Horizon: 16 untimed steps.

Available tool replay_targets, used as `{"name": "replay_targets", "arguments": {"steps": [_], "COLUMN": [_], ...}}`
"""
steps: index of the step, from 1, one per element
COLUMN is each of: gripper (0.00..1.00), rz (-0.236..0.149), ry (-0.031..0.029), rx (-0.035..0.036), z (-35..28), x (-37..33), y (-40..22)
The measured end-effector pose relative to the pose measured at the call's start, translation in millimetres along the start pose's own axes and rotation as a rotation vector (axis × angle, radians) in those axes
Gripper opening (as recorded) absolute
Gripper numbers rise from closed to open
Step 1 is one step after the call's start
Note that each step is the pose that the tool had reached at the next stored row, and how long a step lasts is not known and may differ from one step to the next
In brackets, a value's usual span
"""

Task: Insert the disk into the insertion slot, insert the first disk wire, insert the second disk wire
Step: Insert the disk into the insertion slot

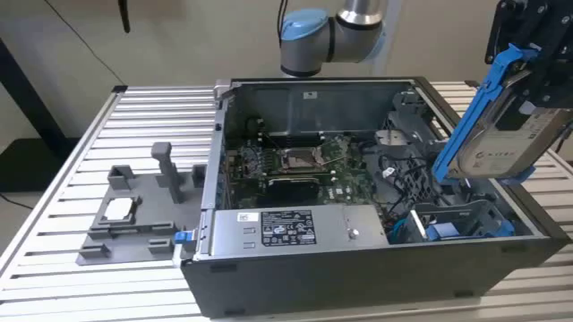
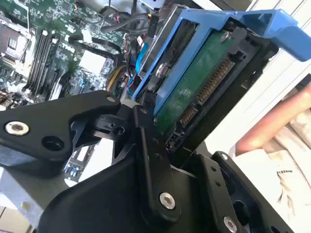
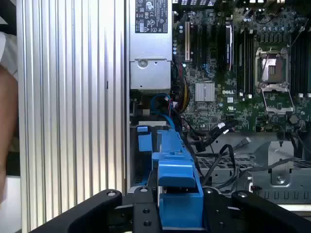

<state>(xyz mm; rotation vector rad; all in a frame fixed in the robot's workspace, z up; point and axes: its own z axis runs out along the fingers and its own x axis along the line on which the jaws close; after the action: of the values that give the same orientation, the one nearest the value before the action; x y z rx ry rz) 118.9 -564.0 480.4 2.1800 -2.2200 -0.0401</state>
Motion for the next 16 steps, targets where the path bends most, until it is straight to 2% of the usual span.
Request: {"name": "replay_targets", "arguments": {"steps": [10,16], "gripper": [0.33,0.33], "rz": [0.0,0.0], "ry": [0.0002,-0.0001], "rx": [0.0,0.0], "z": [0.1,4.8], "x": [0.0,0.9], "y": [0.0,-0.3]}}
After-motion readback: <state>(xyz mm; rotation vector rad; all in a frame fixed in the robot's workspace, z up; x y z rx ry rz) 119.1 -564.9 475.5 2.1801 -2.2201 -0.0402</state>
